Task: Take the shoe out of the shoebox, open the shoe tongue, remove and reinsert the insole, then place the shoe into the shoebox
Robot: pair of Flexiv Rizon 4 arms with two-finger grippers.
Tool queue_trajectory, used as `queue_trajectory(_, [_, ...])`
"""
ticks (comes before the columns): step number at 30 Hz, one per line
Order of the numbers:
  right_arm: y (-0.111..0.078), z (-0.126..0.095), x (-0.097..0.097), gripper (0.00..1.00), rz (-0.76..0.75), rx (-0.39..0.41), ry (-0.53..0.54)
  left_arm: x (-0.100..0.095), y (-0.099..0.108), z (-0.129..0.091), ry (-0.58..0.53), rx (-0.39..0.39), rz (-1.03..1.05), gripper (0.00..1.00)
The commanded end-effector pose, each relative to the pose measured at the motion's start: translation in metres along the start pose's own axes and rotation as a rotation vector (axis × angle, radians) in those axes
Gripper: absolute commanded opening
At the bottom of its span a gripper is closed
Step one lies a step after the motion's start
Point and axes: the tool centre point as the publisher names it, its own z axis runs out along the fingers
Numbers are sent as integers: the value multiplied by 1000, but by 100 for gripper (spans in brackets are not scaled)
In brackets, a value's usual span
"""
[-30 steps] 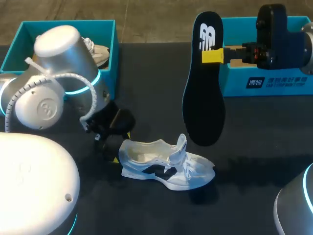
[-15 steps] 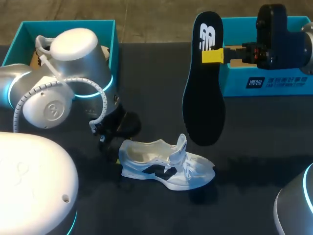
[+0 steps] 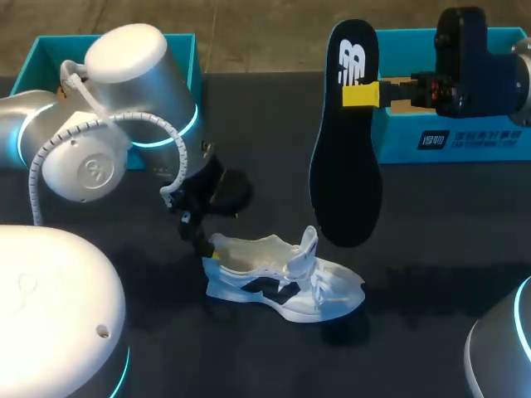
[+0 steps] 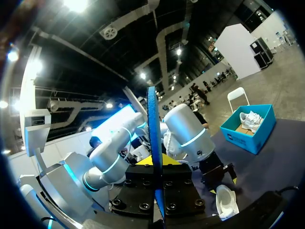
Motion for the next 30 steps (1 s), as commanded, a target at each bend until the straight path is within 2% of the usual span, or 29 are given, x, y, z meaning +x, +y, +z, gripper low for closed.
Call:
queue_trajectory(1, [0, 1, -1, 0, 1, 1, -1, -5, -12, 2, 10, -6, 11, 100])
queue_trajectory(13, [0, 1, -1, 0, 1, 1, -1, -16, -42, 14, 25, 6, 63, 100])
queue_trajectory(28, [0, 1, -1, 0, 1, 1, -1, -37, -67, 49, 28, 1, 48, 100])
queue_trajectory(30, [0, 1, -1, 0, 1, 1, -1, -37, -69, 54, 30, 0, 49, 95])
